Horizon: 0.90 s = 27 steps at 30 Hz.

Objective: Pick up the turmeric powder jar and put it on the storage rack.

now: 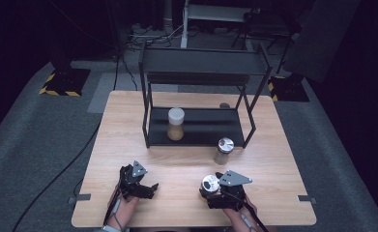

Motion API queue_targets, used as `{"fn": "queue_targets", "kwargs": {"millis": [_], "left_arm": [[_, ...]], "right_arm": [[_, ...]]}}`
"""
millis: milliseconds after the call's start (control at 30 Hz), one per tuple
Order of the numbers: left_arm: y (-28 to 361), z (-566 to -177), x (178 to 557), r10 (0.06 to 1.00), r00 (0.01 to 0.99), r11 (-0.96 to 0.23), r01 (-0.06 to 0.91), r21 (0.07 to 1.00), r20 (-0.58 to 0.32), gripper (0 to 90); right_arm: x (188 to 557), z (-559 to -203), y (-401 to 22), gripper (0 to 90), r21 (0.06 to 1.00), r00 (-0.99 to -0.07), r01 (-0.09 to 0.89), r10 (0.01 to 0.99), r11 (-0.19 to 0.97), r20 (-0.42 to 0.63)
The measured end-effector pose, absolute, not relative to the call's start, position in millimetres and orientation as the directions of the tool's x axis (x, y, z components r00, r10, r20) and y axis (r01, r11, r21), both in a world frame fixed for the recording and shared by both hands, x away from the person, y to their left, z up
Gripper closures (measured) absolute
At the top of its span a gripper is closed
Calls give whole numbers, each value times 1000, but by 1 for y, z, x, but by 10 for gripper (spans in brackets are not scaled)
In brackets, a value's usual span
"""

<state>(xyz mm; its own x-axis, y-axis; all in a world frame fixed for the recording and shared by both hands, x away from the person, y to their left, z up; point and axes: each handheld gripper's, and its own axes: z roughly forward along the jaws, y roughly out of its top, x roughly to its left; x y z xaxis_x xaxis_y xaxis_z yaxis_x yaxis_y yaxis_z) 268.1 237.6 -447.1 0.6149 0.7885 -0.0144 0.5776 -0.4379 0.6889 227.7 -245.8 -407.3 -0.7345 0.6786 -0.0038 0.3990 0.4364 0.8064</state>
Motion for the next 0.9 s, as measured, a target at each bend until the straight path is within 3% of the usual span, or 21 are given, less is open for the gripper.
{"fn": "queue_targets", "kwargs": {"millis": [333,900], "left_arm": [[238,-447,268,785,620,-442,574,689,-14,1],[239,-447,267,779,627,-446,570,689,-15,1]], "right_arm": [[239,-407,-240,300,764,-754,433,657,478,16],[245,-382,-242,307,765,-758,417,652,491,-5]]}}
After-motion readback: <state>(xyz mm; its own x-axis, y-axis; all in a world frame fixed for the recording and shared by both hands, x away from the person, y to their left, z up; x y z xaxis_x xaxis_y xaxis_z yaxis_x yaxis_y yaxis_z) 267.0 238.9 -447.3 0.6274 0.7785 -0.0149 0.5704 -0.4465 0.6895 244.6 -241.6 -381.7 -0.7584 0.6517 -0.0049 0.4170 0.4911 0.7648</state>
